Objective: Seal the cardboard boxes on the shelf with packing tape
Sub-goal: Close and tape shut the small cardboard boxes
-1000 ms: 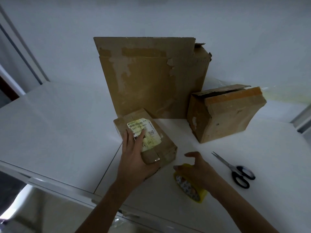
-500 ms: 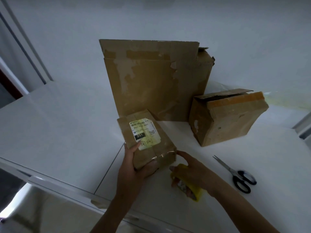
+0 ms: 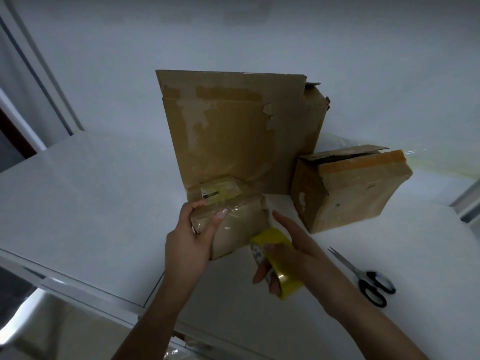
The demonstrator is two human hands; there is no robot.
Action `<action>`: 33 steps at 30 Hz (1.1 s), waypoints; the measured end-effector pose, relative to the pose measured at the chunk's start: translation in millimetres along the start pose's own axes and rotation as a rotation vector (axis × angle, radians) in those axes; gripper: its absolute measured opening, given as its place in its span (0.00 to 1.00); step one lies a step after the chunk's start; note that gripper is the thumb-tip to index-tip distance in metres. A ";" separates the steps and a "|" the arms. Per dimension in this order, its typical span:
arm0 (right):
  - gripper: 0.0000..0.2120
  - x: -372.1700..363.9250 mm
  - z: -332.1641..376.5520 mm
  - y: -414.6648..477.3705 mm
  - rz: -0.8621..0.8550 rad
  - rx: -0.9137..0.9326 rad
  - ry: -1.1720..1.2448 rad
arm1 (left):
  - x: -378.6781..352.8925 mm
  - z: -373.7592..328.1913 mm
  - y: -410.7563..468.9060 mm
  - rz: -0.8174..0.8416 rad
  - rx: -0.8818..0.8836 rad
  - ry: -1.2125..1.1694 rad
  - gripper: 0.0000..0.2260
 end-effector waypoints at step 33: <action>0.11 -2.4 23.4 -15.0 -0.035 0.036 0.300 | 21.1 -55.3 48.8 0.328 0.290 -0.066 0.30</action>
Point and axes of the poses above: each hand's wrist, its own y-axis towards the middle knuckle, its own x-axis out of the back of the hand, z = x × y, the point moved 6 cm from there along y, towards the middle knuckle, and after that the axes turned 15 degrees about z, right-handed, at the moved point
